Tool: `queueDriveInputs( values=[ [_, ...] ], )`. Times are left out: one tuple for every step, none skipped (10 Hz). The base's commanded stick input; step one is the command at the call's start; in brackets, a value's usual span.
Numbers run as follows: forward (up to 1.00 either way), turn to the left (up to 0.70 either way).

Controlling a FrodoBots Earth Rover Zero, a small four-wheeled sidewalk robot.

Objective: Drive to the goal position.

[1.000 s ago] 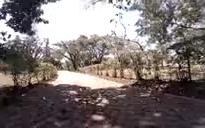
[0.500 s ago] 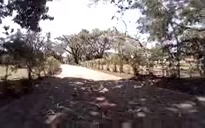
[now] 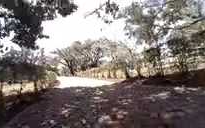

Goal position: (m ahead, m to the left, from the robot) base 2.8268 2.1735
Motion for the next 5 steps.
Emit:
queueDriveInputs(
  values=[
    [0.00,0.00],
    [0.00,0.00],
    [0.00,0.00],
    [0.00,0.00],
    [0.00,0.00]
  ],
)
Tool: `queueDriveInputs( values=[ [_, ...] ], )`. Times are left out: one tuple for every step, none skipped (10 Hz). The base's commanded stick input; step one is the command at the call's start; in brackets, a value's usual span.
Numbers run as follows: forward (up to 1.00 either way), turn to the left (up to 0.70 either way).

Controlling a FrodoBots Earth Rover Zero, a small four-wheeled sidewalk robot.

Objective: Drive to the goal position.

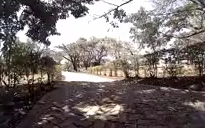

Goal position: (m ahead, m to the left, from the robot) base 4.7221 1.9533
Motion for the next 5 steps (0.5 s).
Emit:
queueDriveInputs(
  values=[
    [0.00,0.00],
    [0.00,0.00],
    [0.00,0.00],
    [0.00,0.00],
    [0.00,-0.62]
  ],
)
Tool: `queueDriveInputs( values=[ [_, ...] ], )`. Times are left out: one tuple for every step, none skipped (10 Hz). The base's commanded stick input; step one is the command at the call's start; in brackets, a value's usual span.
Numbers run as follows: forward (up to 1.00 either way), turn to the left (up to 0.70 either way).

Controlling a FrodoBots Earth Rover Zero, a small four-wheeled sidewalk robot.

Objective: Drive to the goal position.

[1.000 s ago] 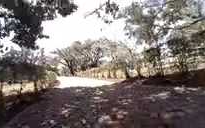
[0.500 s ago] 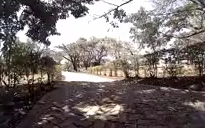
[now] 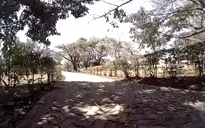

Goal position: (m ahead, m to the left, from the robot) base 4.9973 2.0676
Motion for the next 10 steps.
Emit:
queueDriveInputs(
  values=[
    [0.00,-0.99],
    [0.00,-1.00],
    [0.00,0.00],
    [0.00,0.00],
    [0.00,0.00],
    [0.00,0.00],
    [0.00,0.00],
    [0.00,0.00],
    [0.00,-0.15],
    [0.00,-0.67]
  ],
)
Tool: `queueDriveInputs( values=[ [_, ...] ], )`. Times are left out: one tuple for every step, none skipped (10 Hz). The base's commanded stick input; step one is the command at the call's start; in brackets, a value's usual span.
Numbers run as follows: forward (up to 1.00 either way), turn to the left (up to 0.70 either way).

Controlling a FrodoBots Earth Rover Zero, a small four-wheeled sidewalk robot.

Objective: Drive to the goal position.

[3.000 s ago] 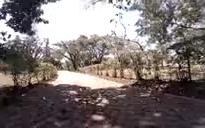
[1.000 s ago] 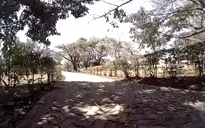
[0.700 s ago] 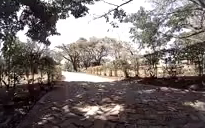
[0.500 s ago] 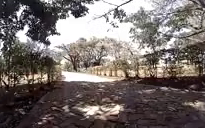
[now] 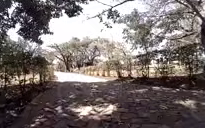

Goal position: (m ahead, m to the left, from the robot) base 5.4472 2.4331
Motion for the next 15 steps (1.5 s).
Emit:
queueDriveInputs(
  values=[
    [0.00,-0.80],
    [0.00,-0.27],
    [0.24,0.00],
    [0.74,0.00],
    [1.00,0.00],
    [1.00,0.00],
    [1.00,0.00],
    [1.00,0.00],
    [1.00,0.00],
    [1.00,0.00],
    [1.00,0.00],
    [1.00,0.00],
    [1.00,0.00],
    [1.00,0.00],
    [1.00,0.00]
  ],
)
